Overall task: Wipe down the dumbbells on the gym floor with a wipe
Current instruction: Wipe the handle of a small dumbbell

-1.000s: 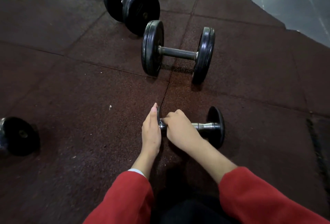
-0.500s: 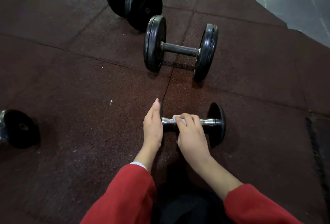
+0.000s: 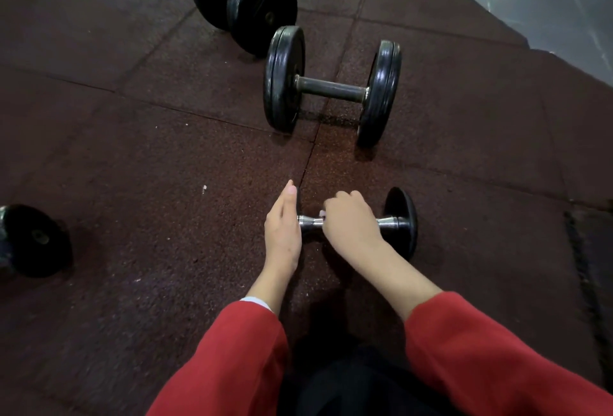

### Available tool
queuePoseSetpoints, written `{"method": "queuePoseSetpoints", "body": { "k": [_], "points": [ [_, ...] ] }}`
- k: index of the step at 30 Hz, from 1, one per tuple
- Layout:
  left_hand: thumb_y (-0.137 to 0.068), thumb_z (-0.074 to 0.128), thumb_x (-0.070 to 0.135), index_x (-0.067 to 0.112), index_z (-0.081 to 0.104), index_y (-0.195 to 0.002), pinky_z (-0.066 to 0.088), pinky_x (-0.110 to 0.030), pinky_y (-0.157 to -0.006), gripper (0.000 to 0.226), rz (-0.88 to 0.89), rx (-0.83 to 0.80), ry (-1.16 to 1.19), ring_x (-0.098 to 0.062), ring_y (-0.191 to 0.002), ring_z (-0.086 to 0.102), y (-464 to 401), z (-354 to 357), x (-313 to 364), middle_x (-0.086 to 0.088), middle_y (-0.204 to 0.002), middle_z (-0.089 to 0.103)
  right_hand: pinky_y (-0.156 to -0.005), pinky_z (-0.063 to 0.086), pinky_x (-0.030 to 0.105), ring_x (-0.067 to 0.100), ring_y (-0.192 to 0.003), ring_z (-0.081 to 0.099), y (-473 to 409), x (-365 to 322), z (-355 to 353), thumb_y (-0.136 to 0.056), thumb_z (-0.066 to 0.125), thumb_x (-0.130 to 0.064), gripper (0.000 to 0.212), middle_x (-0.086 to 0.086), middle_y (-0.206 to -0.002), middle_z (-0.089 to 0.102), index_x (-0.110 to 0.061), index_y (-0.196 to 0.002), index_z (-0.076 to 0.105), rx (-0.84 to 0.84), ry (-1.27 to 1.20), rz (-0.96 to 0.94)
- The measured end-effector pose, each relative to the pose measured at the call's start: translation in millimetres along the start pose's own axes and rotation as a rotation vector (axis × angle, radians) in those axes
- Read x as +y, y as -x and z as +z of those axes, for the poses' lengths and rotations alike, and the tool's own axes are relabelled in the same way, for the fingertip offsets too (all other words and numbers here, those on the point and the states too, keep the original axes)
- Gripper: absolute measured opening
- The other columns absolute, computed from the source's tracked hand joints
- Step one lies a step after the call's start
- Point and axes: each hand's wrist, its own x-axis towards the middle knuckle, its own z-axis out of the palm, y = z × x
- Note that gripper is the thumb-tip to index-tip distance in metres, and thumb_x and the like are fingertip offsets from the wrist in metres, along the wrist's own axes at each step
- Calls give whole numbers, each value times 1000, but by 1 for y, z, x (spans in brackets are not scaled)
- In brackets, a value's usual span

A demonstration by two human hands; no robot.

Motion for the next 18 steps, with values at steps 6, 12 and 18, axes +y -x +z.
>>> {"method": "queuePoseSetpoints", "body": {
  "k": [6,12,18],
  "points": [
    [-98,39,26,6,50,-131,26,-20,-110,40,13,5,-5,-8,-129,43,2,-1,0,-4,-137,51,-71,54,40,31,-83,59,32,6,27,-80,35,-5,37,9,-90,64,-6,-98,67,297,-89,7],
    [-99,37,25,5,50,-131,27,-14,-105,40,15,2,-26,-7,-129,42,0,0,1,-4,-138,50,-61,57,36,27,-95,56,55,10,54,-80,40,-4,43,13,-103,61,3,-116,63,321,-56,-161],
    [-99,37,25,4,50,-131,25,-6,-99,40,34,3,-55,-7,-129,42,0,-1,-1,-5,-138,50,-66,58,41,28,-103,43,56,21,55,-78,33,2,46,20,-112,53,9,-118,55,348,-101,-48]
  ]
}}
